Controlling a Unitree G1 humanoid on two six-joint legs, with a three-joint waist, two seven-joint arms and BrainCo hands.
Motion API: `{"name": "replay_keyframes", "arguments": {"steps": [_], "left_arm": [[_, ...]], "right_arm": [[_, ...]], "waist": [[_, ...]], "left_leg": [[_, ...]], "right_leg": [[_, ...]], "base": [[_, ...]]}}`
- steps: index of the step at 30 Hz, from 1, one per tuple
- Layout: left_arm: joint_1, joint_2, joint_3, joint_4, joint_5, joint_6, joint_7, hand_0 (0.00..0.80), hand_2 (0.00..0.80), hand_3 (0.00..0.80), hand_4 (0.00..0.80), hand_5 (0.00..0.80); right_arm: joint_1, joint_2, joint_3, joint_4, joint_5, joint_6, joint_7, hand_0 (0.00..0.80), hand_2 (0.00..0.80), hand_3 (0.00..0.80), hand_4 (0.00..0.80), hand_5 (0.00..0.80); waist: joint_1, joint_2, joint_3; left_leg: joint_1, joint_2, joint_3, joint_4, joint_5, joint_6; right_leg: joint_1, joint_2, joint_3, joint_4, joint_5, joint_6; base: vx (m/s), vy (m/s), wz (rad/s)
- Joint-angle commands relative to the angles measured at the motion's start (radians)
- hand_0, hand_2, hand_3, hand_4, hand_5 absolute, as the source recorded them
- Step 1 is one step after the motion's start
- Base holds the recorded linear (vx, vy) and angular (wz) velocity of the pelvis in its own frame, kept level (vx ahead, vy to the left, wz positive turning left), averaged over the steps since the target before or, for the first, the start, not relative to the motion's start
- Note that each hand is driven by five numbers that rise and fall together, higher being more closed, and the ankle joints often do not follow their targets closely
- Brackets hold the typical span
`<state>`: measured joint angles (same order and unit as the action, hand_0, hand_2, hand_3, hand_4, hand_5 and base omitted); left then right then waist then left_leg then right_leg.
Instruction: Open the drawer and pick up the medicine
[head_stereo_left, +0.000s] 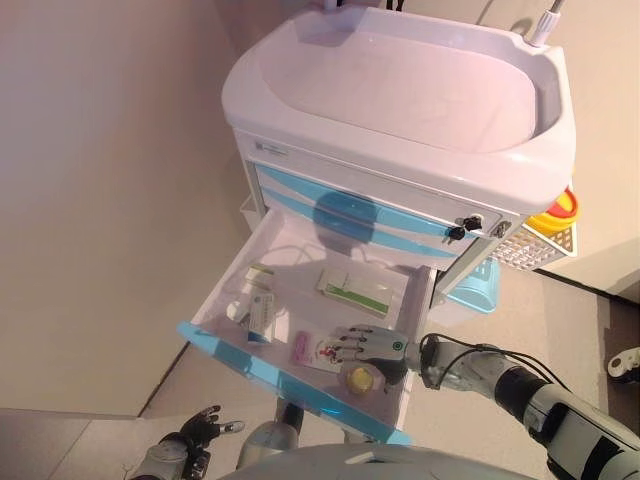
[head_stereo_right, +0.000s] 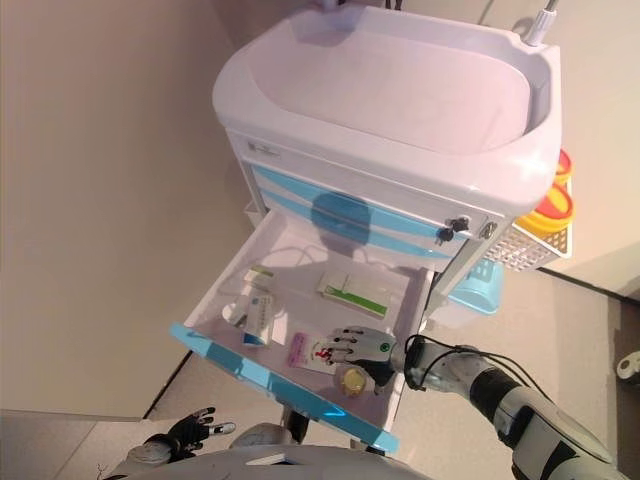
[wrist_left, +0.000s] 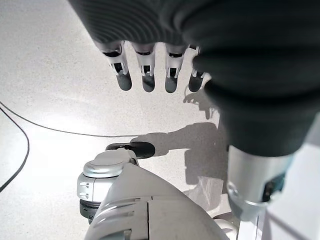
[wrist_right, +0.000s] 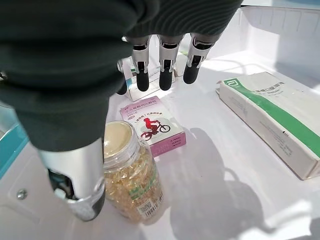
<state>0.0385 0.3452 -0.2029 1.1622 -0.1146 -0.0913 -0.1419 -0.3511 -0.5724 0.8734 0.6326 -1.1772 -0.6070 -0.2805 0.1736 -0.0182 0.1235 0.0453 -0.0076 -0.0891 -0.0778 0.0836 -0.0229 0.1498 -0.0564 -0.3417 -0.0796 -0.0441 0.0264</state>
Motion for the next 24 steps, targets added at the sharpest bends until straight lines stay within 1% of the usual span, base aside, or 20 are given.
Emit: {"name": "replay_keyframes", "arguments": {"steps": [1,8,24], "left_arm": [[-0.046,-0.013,-0.047,0.054,0.037,-0.028,0.001,0.0,0.0,0.0,0.0,0.0],[-0.048,-0.014,-0.047,0.055,0.041,-0.027,-0.002,0.0,0.0,0.0,0.0,0.0],[-0.05,-0.017,-0.047,0.064,0.048,-0.028,0.003,0.0,0.0,0.0,0.0,0.0]], "right_arm": [[0.0,0.004,0.058,-0.018,0.007,-0.003,-0.03,0.0,0.0,0.0,0.0,0.0],[-0.003,0.01,0.075,-0.031,-0.004,-0.027,-0.02,0.0,0.0,0.0,0.0,0.0],[0.009,0.019,0.09,-0.024,0.001,-0.036,-0.001,0.0,0.0,0.0,0.0,0.0]], "waist": [[0.027,-0.01,-0.014],[0.029,-0.008,-0.013],[0.031,-0.012,-0.019]], "left_leg": [[-0.018,-0.056,-0.001,0.009,-0.056,0.035],[-0.017,-0.055,-0.003,0.007,-0.054,0.034],[-0.014,-0.053,-0.007,0.005,-0.053,0.033]], "right_leg": [[-0.066,-0.034,0.004,0.093,0.017,0.028],[-0.067,-0.035,0.003,0.093,0.017,0.027],[-0.062,-0.034,-0.001,0.091,0.015,0.025]], "base": [[0.0,0.0,0.0],[0.0,0.0,0.0],[0.0,0.0,0.0]]}}
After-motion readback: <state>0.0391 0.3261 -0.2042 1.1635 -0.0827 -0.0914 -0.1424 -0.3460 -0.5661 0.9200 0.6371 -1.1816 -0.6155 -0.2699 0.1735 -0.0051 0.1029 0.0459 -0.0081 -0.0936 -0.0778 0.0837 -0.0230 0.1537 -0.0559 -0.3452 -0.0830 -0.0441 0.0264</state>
